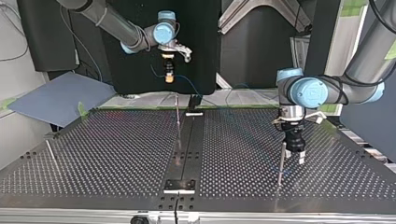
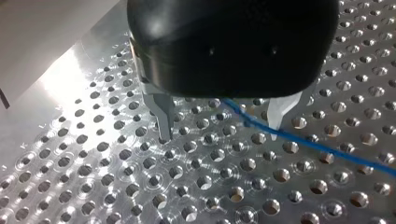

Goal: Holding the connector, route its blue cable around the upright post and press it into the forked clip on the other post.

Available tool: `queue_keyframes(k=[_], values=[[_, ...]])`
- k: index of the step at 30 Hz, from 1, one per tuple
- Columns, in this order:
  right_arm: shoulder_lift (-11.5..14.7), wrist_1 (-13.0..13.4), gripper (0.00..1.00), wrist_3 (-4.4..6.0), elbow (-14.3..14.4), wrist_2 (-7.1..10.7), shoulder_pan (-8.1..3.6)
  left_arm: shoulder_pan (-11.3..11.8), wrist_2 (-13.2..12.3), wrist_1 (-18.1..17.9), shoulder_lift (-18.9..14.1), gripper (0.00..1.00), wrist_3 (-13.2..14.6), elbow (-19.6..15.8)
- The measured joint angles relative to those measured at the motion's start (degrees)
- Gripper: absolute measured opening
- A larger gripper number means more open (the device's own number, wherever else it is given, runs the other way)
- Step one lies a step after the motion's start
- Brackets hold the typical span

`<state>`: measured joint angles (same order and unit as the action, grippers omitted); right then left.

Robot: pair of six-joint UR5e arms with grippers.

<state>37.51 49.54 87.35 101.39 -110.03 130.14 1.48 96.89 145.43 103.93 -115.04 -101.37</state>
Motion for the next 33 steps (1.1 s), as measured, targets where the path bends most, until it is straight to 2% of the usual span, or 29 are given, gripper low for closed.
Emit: queue_keyframes(k=[2,7,11,15,21,25,33], values=[[-0.8,0.8,0.0,0.1,0.1,-0.1,-0.45,0.0,0.0,0.0,0.0,1.0,0.0,0.0],[-3.2,3.1,0.0,0.14,0.1,0.44,-2.42,0.0,0.0,0.1,0.0,1.0,0.0,0.0],[-5.1,5.1,0.0,-0.03,0.1,1.98,-4.32,0.0,0.0,0.1,0.0,1.0,0.0,0.0],[-7.5,7.5,0.0,0.0,-0.5,4.19,-6.7,0.0,0.0,0.2,0.0,1.0,0.0,0.0],[-10.6,10.3,0.0,0.02,-1.2,5.2,-9.59,0.0,0.0,0.3,0.0,1.0,0.0,0.0],[-12.5,10.8,0.0,0.02,-1.4,5.42,-10.17,0.0,0.0,0.4,0.0,1.0,0.0,0.0],[-16.2,11.0,0.0,-0.22,-1.5,6.05,-10.24,-0.1,0.0,0.5,0.0,1.0,0.0,0.0]])
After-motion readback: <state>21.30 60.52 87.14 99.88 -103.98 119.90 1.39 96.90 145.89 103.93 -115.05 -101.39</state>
